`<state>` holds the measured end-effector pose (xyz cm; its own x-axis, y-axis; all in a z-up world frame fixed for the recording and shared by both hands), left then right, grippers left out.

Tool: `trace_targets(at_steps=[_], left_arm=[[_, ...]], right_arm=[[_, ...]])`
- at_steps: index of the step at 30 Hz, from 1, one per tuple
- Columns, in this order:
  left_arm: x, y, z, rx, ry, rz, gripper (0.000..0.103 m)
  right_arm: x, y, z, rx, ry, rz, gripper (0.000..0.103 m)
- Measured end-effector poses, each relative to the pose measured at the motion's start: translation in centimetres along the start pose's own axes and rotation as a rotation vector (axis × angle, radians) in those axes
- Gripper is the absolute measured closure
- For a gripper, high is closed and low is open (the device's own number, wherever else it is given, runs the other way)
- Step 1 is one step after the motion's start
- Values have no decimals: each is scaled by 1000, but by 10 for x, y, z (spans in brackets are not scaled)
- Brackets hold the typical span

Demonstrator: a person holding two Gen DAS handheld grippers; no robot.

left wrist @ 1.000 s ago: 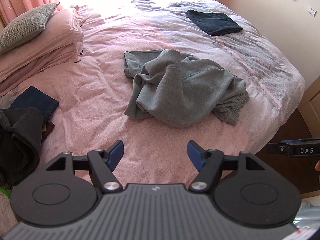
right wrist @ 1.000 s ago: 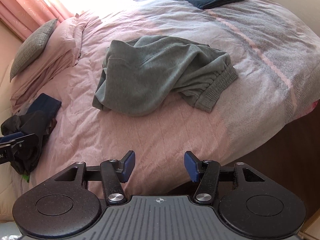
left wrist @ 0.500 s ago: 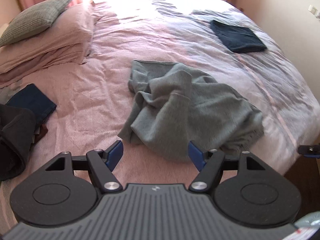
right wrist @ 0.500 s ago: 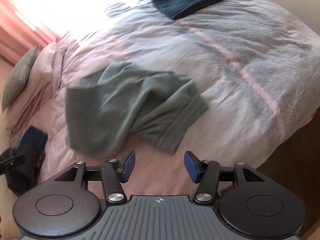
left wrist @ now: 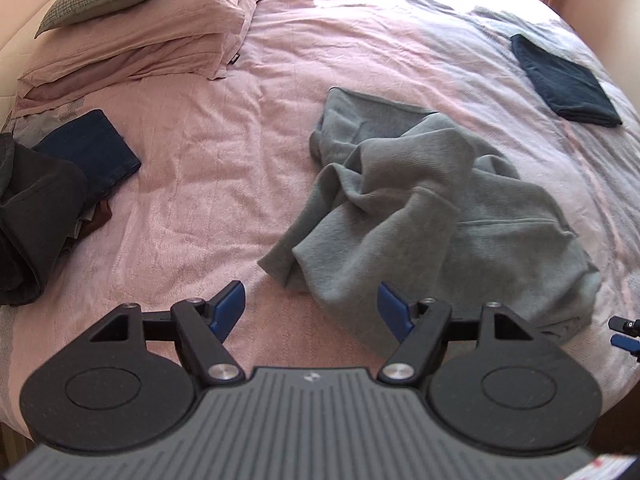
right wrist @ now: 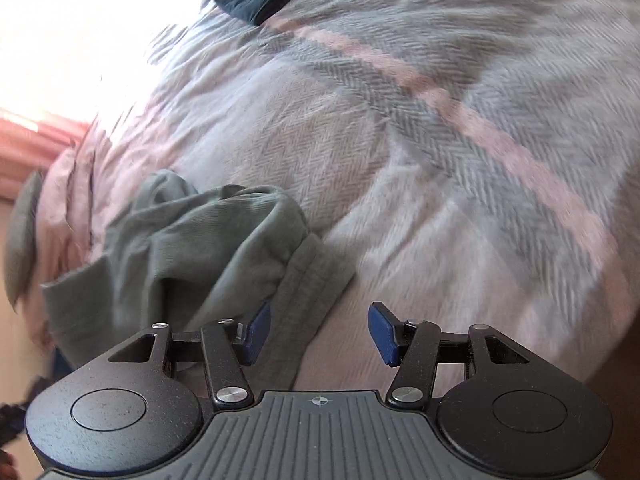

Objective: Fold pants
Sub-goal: 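Reach both grippers toward the crumpled grey sweatpants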

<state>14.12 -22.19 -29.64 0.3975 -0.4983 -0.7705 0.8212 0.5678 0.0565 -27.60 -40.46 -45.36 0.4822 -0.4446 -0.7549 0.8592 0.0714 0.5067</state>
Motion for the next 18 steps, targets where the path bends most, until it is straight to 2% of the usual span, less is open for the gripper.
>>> trace_targets(at_steps=[4, 7, 8, 9, 10, 11, 13, 16, 18], left_arm=[[23, 12, 3, -18, 13, -4, 33], [37, 19, 7, -39, 32, 3, 33], [41, 21, 10, -45, 33, -1, 33], [43, 22, 12, -51, 35, -7, 33], [46, 23, 15, -57, 36, -18, 33], [48, 25, 18, -61, 38, -27, 33], [51, 28, 24, -66, 42, -28, 33], [53, 38, 35, -65, 33, -24, 34], [52, 42, 45, -65, 17, -24, 34]], right_arm=[[38, 2, -2, -77, -33, 30, 52], [60, 6, -3, -61, -63, 65, 52], [64, 9, -4, -69, -78, 66, 55], [63, 14, -5, -105, -91, 76, 64], [60, 19, -6, -158, -95, 80, 91], [52, 24, -7, -199, -101, 82, 94], [23, 34, -4, -237, -157, 139, 95], [-32, 52, 18, -334, -291, 149, 96], [-65, 74, 44, -448, -401, 142, 96]])
Point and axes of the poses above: each gripper's, at about its wrist camera, not at the fingertips, and x roughly the way its jaws point, y to its left, z to its top, the point moved 6 cm from there along x, roughly the way its jaws point, and after that the axes turned 15 degrees about -y, right-handed, at the moved point
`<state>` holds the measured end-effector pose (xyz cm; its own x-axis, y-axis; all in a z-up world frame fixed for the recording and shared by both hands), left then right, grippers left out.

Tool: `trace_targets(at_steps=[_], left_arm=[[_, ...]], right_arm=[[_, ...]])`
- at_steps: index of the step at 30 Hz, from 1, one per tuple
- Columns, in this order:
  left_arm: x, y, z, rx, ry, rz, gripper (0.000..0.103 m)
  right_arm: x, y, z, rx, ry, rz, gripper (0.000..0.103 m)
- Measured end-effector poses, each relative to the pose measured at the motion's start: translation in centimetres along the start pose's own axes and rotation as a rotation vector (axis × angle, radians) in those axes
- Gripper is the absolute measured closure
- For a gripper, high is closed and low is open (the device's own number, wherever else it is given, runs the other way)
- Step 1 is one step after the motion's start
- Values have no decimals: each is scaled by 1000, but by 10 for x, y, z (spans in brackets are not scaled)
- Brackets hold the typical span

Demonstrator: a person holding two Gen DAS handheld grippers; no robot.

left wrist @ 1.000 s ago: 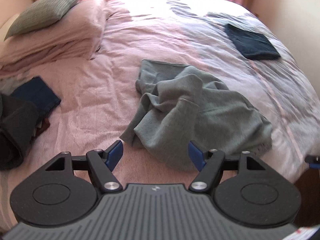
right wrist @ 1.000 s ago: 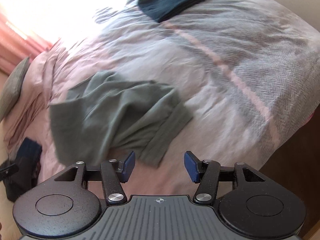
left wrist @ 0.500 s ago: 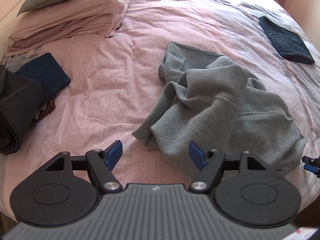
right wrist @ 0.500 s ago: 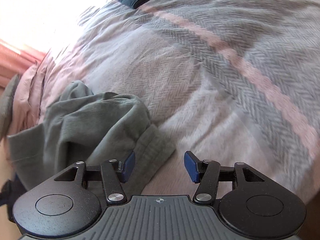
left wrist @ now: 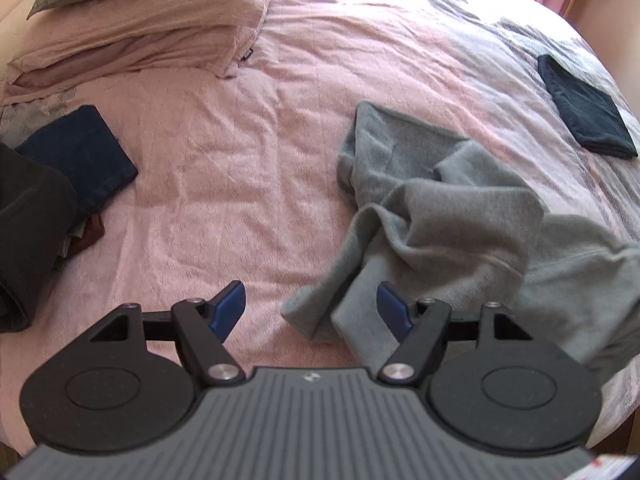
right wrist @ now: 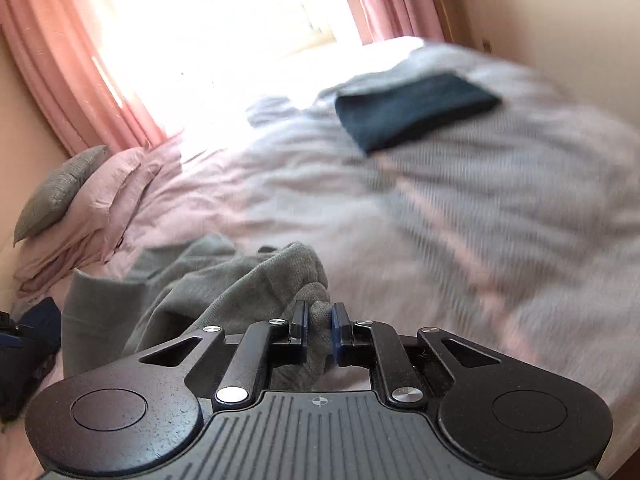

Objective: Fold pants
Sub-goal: 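Reach both grippers toward the crumpled grey sweatpants, then grasp the sweatpants leg with the left gripper while the right gripper grasps the waistband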

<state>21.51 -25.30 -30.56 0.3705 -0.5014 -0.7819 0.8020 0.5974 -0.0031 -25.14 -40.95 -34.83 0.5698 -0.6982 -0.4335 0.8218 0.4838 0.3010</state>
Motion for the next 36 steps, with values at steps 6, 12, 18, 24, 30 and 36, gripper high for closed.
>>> trace_targets(at_steps=[6, 12, 18, 24, 30, 36], left_arm=[[-8, -6, 33, -17, -64, -64, 34], [10, -21, 8, -20, 13, -113, 34], [43, -29, -19, 5, 99, -102, 34], [69, -36, -18, 39, 86, -108, 34], [78, -21, -30, -2, 104, -80, 34], [76, 4, -30, -59, 79, -26, 34]], right_arm=[[-37, 42, 125, -427, -349, -37, 96], [-71, -42, 54, -623, -126, -384, 102], [-97, -149, -78, 126, 273, -595, 101], [-38, -164, -54, 542, 156, -489, 64], [36, -184, -4, 825, 77, -407, 43], [102, -196, 12, 970, 127, -438, 43]])
Point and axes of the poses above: each gripper's, at about its wrist camera, not at the fingertips, and x roughly the way its jaws point, y to its left, z to its top, the point moved 6 cm from there along x, roughly the way its jaws point, and after that the axes turned 15 degrees about -y, right-handed, at the moved point
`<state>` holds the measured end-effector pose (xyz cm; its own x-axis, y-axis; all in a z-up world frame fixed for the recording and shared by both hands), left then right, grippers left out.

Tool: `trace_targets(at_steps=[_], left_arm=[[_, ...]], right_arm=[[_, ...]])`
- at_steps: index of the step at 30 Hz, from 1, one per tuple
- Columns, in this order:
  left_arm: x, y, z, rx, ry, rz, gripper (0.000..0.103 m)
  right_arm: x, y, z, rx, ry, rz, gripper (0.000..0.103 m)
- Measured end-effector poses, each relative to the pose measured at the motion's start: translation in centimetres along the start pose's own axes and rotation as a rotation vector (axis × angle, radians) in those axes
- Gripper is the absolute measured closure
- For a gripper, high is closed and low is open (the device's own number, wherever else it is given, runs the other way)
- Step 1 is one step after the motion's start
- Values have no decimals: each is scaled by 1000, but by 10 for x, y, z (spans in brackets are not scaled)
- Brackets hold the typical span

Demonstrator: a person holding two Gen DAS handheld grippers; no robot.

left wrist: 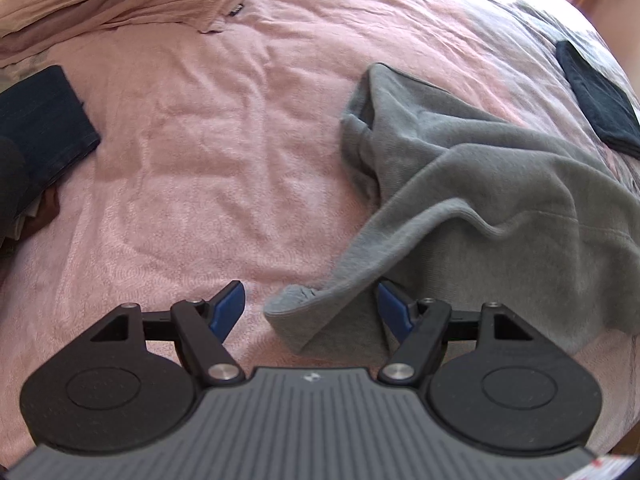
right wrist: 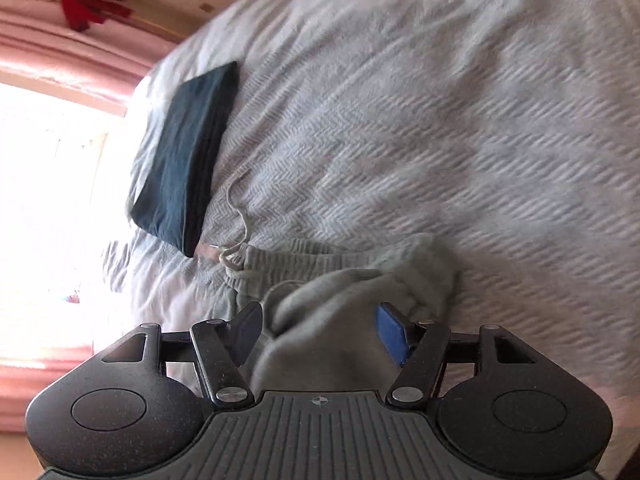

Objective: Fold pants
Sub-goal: 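Grasp the sweatpants leg with the left gripper while the right gripper grasps the waistband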

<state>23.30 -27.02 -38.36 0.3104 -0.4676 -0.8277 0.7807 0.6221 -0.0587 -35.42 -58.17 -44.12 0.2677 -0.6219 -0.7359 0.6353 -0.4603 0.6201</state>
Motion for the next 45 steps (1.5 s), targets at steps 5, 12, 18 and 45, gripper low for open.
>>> trace_targets(at_steps=[5, 12, 18, 45], left_arm=[[-6, 6, -3, -39, -24, 5, 34], [-13, 18, -12, -165, -18, -26, 34], [-15, 22, -53, -478, 30, -133, 32], [-151, 152, -50, -518, -273, 218, 89]], right_arm=[[34, -9, -14, 52, 14, -95, 102], [-60, -57, 11, 32, -175, -14, 103], [-82, -109, 29, 87, -174, -92, 103], [-172, -82, -23, -222, -16, 298, 102]])
Point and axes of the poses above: each gripper's, at about its wrist camera, not at the fingertips, and x roughly the way its jaws point, y to its left, z to its top, the point moved 6 cm from there along x, roughly the way its jaws point, and after that the axes turned 15 degrees about -y, right-handed, at the moved point
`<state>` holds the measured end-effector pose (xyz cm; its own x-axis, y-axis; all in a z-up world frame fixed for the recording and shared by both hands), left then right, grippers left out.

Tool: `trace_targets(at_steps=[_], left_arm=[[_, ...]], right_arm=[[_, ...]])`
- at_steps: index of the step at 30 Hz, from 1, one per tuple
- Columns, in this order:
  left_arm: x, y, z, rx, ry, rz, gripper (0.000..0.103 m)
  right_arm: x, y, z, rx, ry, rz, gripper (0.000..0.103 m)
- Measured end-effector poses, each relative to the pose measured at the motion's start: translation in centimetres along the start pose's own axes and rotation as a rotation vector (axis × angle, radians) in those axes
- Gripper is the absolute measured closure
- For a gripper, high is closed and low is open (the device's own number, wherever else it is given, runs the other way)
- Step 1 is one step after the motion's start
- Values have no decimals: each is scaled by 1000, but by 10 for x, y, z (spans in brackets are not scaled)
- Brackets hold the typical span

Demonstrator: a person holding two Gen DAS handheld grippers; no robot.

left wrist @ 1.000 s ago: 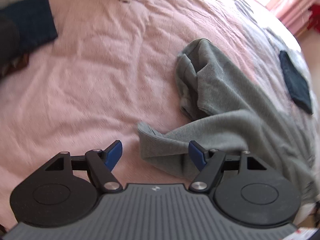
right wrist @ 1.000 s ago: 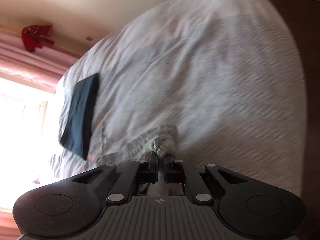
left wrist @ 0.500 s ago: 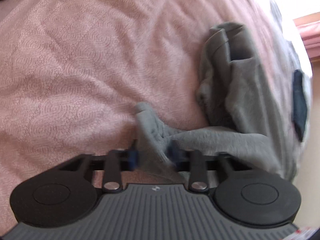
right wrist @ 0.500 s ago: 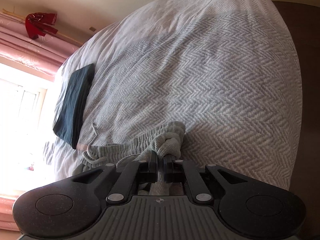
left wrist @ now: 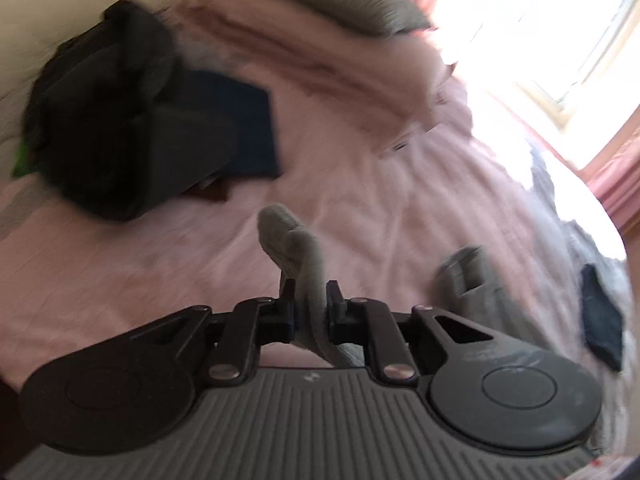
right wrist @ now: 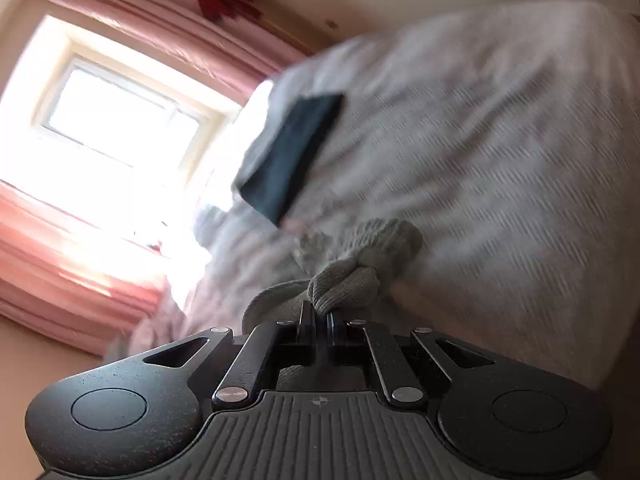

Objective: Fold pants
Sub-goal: 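Grasp the sweatpants leg with the left gripper while the right gripper grasps the waistband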

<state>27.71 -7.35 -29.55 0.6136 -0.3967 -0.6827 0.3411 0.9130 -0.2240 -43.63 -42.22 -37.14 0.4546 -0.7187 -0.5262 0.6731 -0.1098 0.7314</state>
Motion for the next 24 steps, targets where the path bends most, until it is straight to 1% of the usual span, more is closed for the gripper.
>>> trace_targets(at_steps=[2, 3, 4, 5, 6, 7, 8, 9, 10, 11, 12, 14, 15, 16, 18, 19, 20, 21, 23, 24], left_arm=[[11, 44, -46, 0, 120, 180, 89], [15, 61, -63, -8, 166, 251, 89], [19, 79, -82, -32, 211, 314, 89], [20, 92, -95, -54, 239, 347, 89], [20, 96, -102, -64, 252, 351, 89], [20, 95, -106, -55, 254, 335, 89], [22, 86, -106, -26, 249, 310, 89], [24, 72, -106, 22, 232, 269, 89], [29, 57, -104, 63, 215, 221, 84], [37, 38, -105, 101, 204, 162, 78], [48, 18, -105, 128, 199, 104, 75], [71, -30, -109, 165, 192, -21, 73], [85, -53, -108, 174, 197, -76, 72], [97, -79, -108, 170, 207, -136, 70], [121, -122, -110, 152, 227, -256, 63], [131, -141, -113, 146, 235, -298, 56], [143, -157, -119, 140, 243, -335, 52], [154, -171, -125, 136, 249, -349, 52], [176, -187, -135, 101, 261, -335, 52], [189, -192, -140, 62, 266, -329, 52]], right_arm=[[0, -42, -35, 28, 128, -151, 102], [2, -65, -57, 33, 231, -241, 102], [2, -85, -73, 34, 315, -339, 102], [0, -103, -86, 6, 383, -478, 101], [-2, -113, -92, -44, 423, -568, 99], [-3, -117, -92, -93, 432, -606, 97], [-2, -116, -87, -149, 416, -627, 92], [-1, -112, -79, -178, 378, -628, 86], [4, -106, -67, -196, 322, -616, 82], [10, -97, -54, -209, 260, -598, 76], [19, -86, -42, -222, 202, -567, 72], [45, -63, -20, -252, 109, -474, 55], [62, -48, -10, -264, 62, -421, 51], [79, -35, -3, -270, 36, -371, 50], [114, -10, 2, -287, 21, -274, 47], [128, 1, 2, -302, 18, -246, 46], [140, 11, -1, -317, 16, -230, 46], [152, 21, -5, -327, 16, -214, 46], [167, 31, -8, -316, 17, -182, 46], [171, 34, -11, -299, 20, -173, 46]])
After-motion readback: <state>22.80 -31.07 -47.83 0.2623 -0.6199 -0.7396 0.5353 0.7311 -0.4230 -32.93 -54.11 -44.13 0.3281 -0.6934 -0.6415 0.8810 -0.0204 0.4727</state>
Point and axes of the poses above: each gripper's, at about its wrist camera, not at the fingertips, and x roughly the way its jaws point, y to its left, z to its top, the point moved 6 cm from there along x, roughly the way its jaws point, and after that the axes turned 15 degrees about -y, right-handed, at the moved point
